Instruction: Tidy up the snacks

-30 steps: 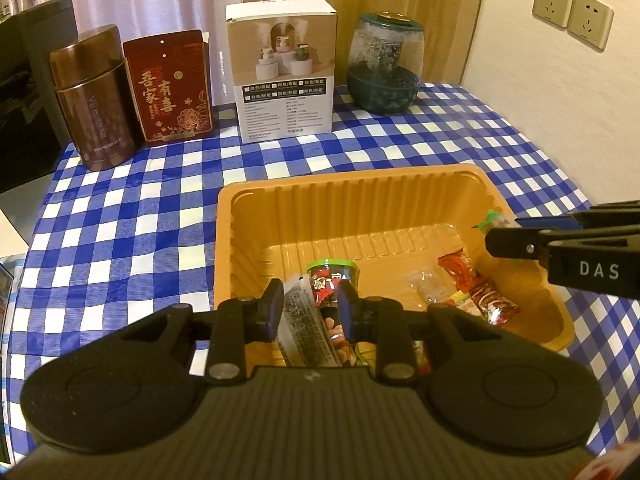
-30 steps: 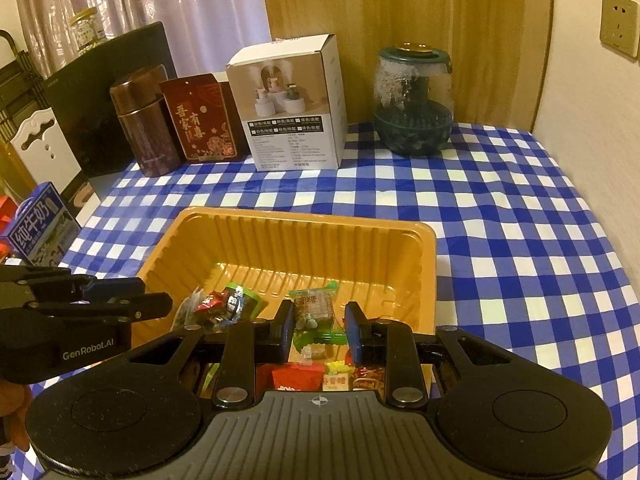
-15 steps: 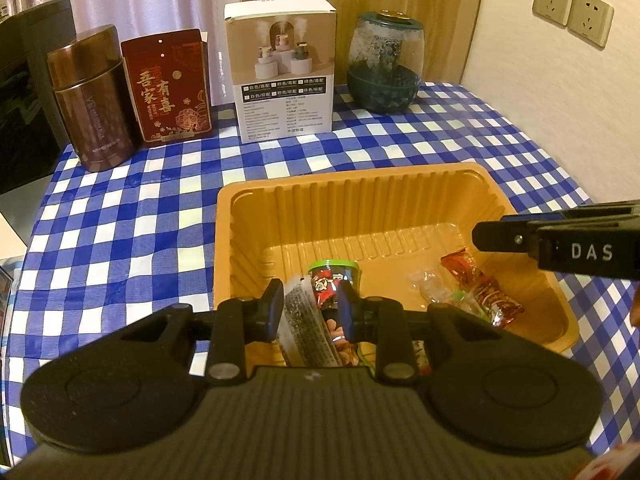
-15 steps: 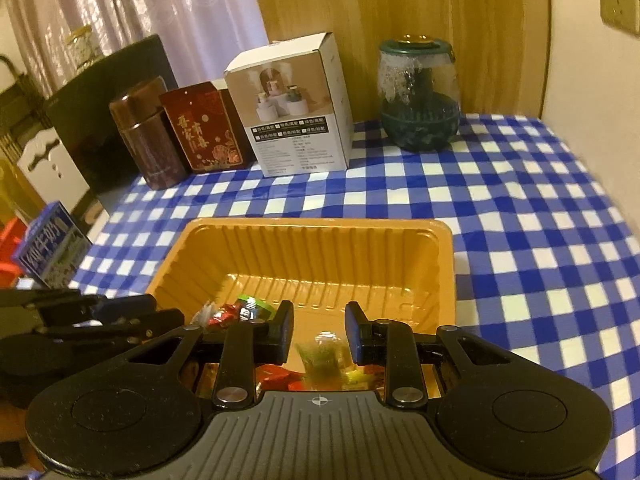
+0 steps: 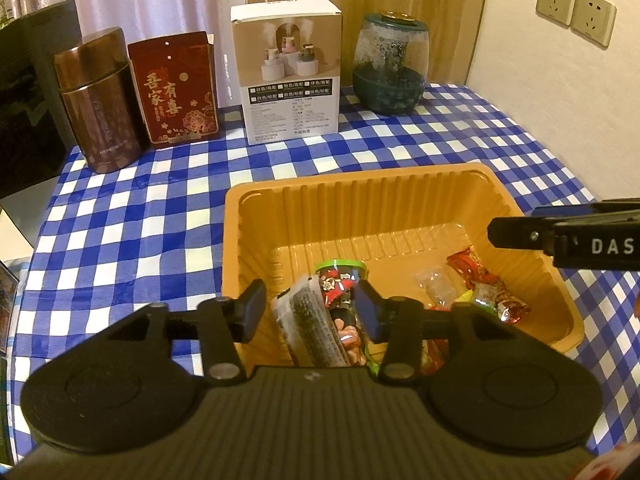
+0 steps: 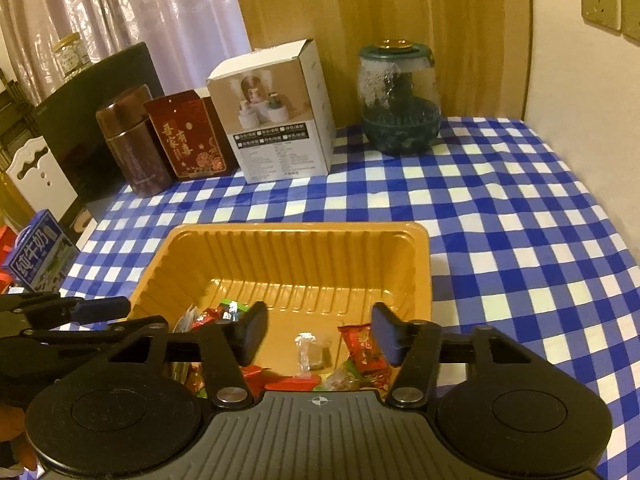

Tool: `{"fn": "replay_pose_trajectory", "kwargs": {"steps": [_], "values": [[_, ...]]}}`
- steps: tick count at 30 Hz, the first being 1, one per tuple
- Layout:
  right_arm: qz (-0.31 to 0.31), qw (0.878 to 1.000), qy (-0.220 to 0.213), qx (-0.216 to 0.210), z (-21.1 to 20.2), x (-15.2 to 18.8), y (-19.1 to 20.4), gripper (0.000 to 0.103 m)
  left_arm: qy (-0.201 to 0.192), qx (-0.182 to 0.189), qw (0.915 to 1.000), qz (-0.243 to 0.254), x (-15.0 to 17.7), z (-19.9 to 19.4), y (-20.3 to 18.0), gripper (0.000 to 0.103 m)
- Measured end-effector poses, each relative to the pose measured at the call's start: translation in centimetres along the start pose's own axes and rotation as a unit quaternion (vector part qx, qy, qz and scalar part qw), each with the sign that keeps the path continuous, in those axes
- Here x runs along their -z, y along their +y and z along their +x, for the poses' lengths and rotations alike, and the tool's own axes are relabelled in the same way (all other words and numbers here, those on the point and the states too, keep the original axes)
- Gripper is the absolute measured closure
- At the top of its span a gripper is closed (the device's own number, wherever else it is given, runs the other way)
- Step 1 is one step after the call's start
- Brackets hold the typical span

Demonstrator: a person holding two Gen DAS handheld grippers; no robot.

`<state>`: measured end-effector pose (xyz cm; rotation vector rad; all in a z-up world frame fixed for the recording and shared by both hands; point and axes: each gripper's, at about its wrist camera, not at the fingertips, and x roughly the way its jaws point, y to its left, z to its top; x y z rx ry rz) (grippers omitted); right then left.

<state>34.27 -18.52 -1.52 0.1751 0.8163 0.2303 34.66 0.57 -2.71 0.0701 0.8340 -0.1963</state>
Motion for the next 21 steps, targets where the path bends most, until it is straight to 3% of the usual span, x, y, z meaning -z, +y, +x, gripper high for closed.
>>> {"fn": "replay_pose_trajectory", "kwargs": {"steps": [4, 10, 21], "values": [[-0.004, 1.0, -0.001, 0.006, -0.4, 0.0, -0.1, 0.039, -0.01, -0.008, 0.9999, 0.007, -0.1, -0.5, 0.0, 0.026], [-0.002, 1.0, 0.001, 0.017, -1.5, 0.0, -0.3, 0.037, -0.025, -0.026, 0.9991, 0.023, 0.1, -1.5, -0.6, 0.0], [0.021, 1.0, 0.01, 0.019, -4.6, 1.2, -0.7, 0.033, -0.037, -0.024, 0.999, -0.001, 1.4, -4.5, -1.2, 0.0]]}}
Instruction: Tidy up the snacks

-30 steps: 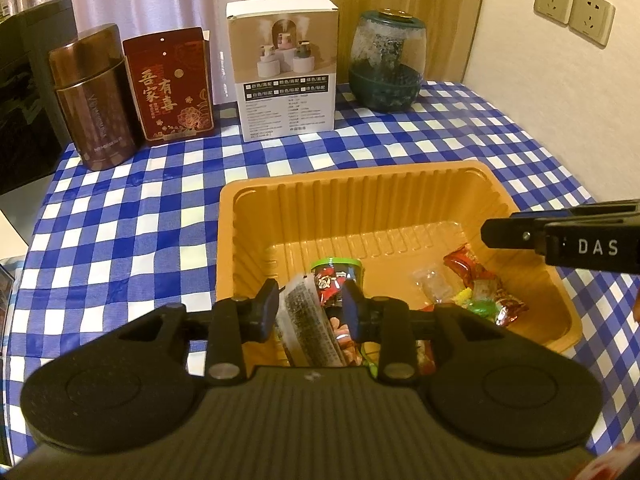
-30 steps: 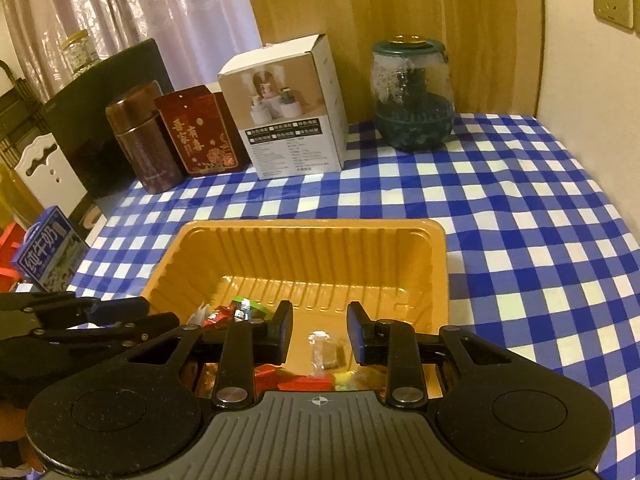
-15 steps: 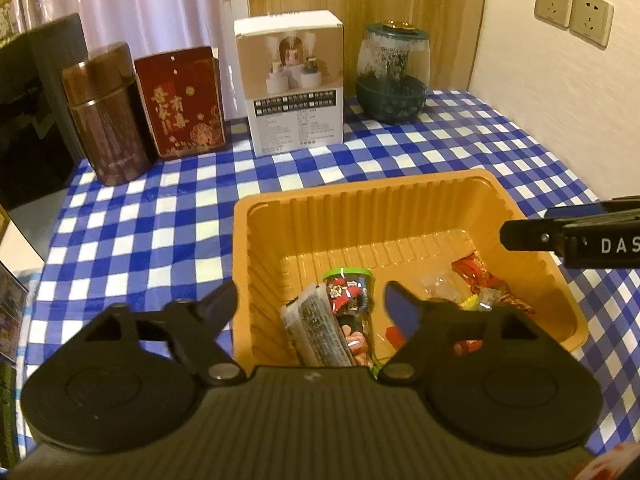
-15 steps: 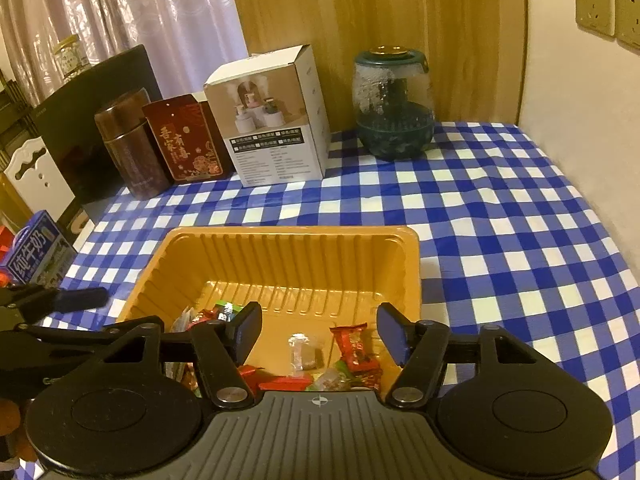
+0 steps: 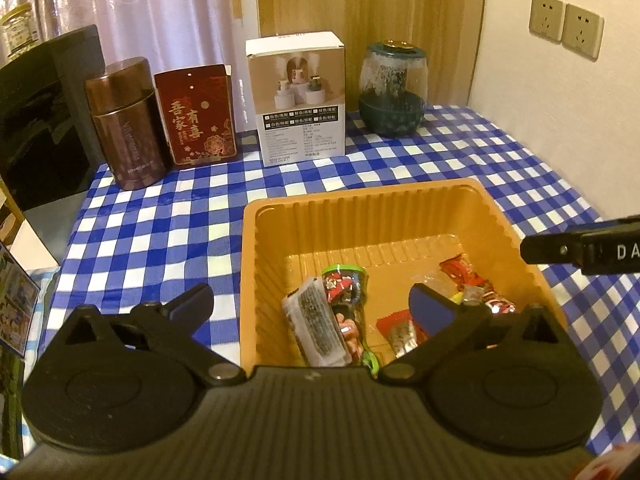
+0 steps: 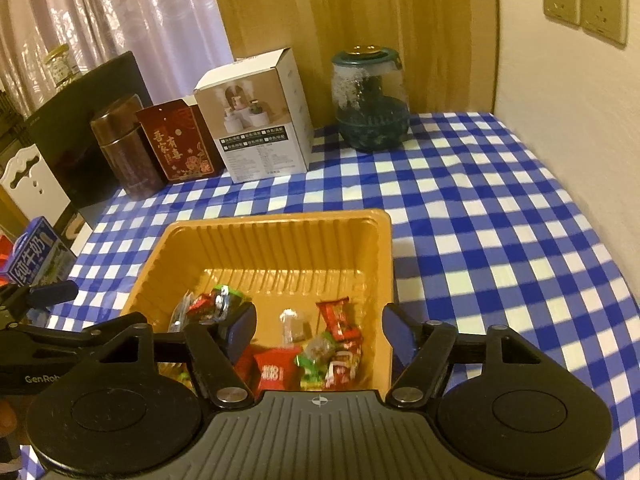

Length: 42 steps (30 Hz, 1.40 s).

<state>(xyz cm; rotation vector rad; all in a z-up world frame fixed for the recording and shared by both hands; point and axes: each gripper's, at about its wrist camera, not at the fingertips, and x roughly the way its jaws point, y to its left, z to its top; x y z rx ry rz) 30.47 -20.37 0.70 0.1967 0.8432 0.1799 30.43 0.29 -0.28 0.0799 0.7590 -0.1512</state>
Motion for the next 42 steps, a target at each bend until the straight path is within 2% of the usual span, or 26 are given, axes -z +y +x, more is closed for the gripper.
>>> {"fn": "replay_pose_trajectory", "kwargs": {"steps": [10, 19, 30, 42], "values": [[-0.001, 1.0, -0.007, -0.001, -5.0, 1.8, 0.8, 0.033, 0.009, 0.007, 0.9993, -0.036, 1.9, -4.8, -0.4, 0.0], [-0.004, 1.0, -0.02, -0.001, -10.3, 4.7, 1.8, 0.033, 0.005, 0.01, 0.9986, -0.052, 4.2, -10.3, -1.4, 0.0], [-0.019, 0.999, -0.04, 0.0, -16.3, 8.4, 3.6, 0.033, -0.008, 0.001, 0.9982, -0.06, 6.9, -16.6, -2.4, 0.0], [-0.038, 0.998, -0.045, 0.009, -20.2, 12.3, 4.7, 0.033, -0.015, -0.02, 0.9968, -0.076, 9.7, -21.1, -2.9, 0.0]]}}
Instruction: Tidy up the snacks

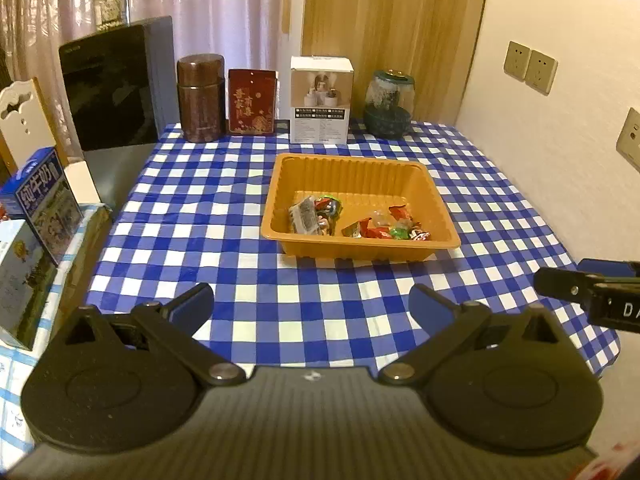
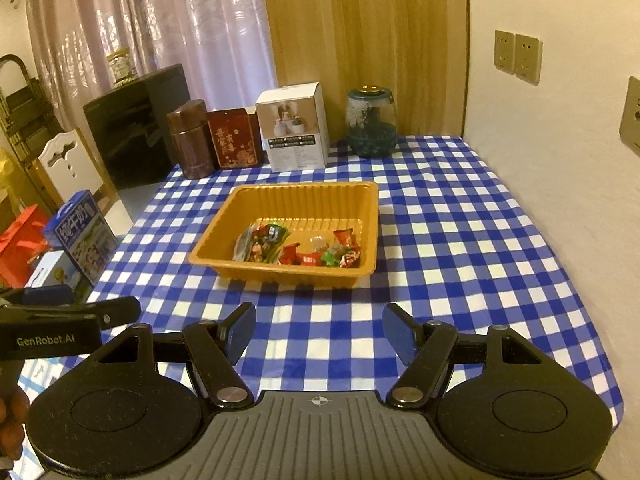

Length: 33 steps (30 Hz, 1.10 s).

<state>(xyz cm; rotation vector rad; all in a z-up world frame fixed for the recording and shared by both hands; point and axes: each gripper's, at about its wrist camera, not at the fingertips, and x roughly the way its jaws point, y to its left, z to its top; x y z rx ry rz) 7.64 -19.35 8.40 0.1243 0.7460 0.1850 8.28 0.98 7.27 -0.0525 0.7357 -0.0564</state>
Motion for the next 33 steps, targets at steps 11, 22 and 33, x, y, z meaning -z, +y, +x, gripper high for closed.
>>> {"fn": "replay_pose_trajectory", "kwargs": {"steps": [11, 22, 33], "values": [[-0.002, 1.0, 0.0, 0.0, -2.1, 2.0, 0.6, 0.033, 0.002, 0.0, 1.0, -0.002, 1.8, -2.4, -0.6, 0.0], [-0.01, 1.0, -0.002, 0.004, -3.4, 3.4, 1.1, 0.033, 0.004, 0.003, 0.9999, 0.01, 2.8, -3.5, -1.2, 0.0], [-0.01, 1.0, 0.0, 0.006, -3.5, 4.1, 1.0, 0.033, 0.014, 0.007, 0.9998, 0.009, 3.4, -3.3, -1.0, 0.0]]}}
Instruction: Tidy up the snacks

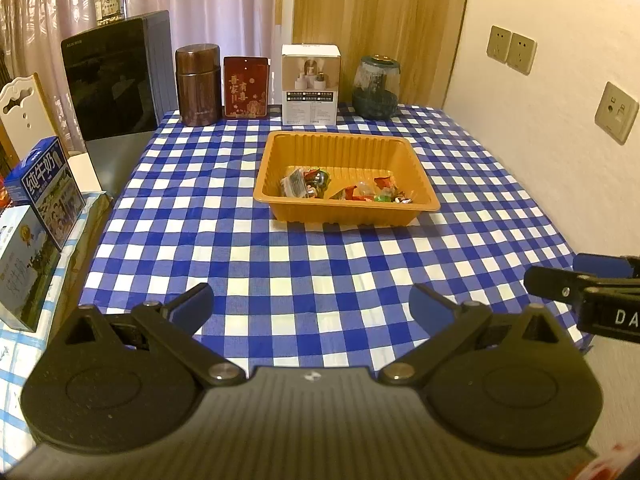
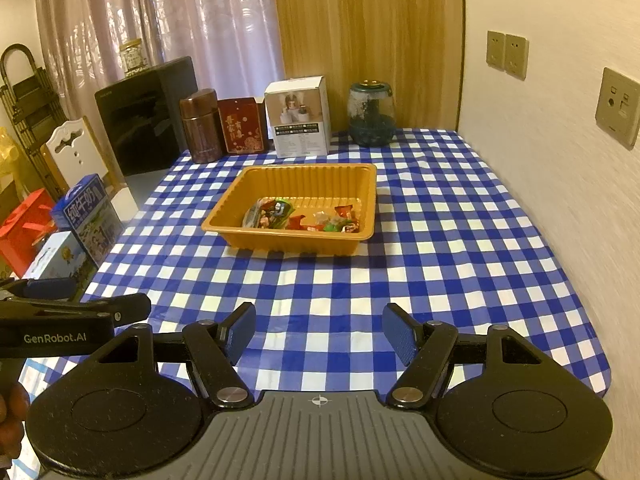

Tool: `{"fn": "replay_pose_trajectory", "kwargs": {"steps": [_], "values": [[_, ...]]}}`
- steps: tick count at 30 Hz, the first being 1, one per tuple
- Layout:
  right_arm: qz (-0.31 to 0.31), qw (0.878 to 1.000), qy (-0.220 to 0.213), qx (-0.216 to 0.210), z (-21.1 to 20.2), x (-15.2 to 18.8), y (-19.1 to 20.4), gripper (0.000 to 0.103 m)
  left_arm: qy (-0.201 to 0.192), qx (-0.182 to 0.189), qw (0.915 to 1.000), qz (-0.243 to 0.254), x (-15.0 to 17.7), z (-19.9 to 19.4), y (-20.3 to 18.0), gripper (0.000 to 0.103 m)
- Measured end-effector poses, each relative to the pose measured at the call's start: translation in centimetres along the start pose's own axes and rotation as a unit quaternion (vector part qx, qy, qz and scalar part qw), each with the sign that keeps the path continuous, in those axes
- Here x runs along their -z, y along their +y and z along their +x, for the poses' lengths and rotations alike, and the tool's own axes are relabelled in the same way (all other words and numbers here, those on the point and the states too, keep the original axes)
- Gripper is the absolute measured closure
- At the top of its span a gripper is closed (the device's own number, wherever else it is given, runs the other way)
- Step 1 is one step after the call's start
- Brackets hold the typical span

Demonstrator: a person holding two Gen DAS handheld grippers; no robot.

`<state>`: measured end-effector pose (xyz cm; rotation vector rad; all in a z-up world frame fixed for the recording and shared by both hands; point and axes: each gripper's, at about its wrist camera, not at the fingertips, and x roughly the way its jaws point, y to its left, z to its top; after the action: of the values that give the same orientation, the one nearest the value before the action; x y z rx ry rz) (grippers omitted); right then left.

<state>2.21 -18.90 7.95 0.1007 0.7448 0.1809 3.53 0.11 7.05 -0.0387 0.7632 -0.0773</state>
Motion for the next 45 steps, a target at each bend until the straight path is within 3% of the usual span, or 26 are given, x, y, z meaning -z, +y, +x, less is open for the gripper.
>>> {"fn": "replay_pose_trajectory", "kwargs": {"steps": [45], "values": [[0.003, 1.0, 0.004, 0.0, 0.32, 0.1, -0.6, 0.033, 0.0, -0.001, 1.0, 0.002, 0.09, 0.18, -0.38, 0.0]]}}
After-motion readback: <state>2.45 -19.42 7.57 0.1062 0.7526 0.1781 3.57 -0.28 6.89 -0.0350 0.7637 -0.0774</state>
